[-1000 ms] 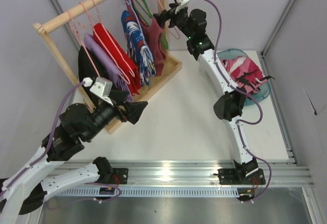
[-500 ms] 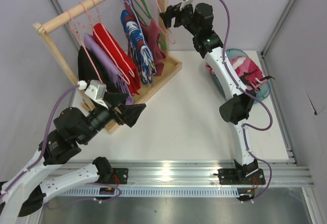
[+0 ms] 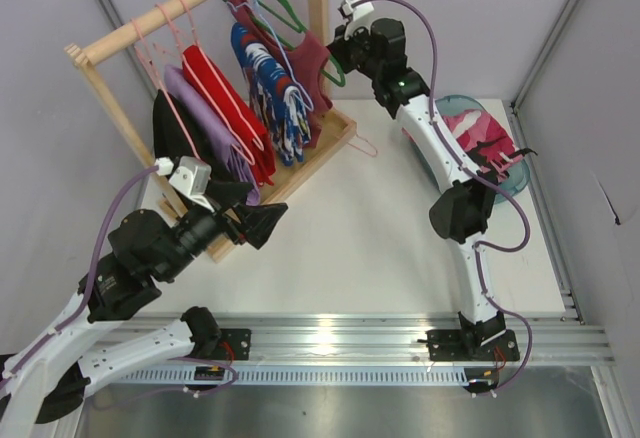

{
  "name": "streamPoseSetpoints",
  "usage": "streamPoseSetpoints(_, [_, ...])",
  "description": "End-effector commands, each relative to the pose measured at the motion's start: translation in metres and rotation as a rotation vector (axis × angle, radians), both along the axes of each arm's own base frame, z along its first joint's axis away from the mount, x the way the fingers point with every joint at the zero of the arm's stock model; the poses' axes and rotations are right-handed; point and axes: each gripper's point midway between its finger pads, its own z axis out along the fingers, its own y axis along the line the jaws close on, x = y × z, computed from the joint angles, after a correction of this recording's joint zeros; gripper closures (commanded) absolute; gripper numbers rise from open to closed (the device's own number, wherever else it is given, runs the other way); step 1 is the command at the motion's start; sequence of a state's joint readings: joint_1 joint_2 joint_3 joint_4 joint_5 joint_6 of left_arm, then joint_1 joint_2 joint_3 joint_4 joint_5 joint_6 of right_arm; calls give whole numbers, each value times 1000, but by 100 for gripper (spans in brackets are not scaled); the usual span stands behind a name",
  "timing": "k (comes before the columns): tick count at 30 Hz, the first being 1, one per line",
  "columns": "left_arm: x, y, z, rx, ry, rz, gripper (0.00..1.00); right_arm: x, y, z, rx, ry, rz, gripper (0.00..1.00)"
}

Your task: Remove the trousers from the hanger

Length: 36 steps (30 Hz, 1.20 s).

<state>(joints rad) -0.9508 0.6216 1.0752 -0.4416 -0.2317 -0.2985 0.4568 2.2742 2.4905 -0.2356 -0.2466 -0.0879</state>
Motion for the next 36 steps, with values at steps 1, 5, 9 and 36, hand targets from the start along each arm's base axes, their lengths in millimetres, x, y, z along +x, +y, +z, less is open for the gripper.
streamPoseSetpoints(1, [2, -2, 7, -32, -10, 2, 1, -17, -12, 57, 28, -108, -28, 100])
streamPoseSetpoints(5, [2, -4, 4, -29, -9, -4, 1, -20, -12, 70, 46, -136, -26, 100])
streamPoseSetpoints(9, [1, -5, 4, -30, -6, -11, 1, -17, -13, 51, 24, -82, -41, 100])
streamPoseSetpoints(36, [5, -4, 1, -6, 7, 10, 1, -60, -51, -208, -324, 358, 8, 31])
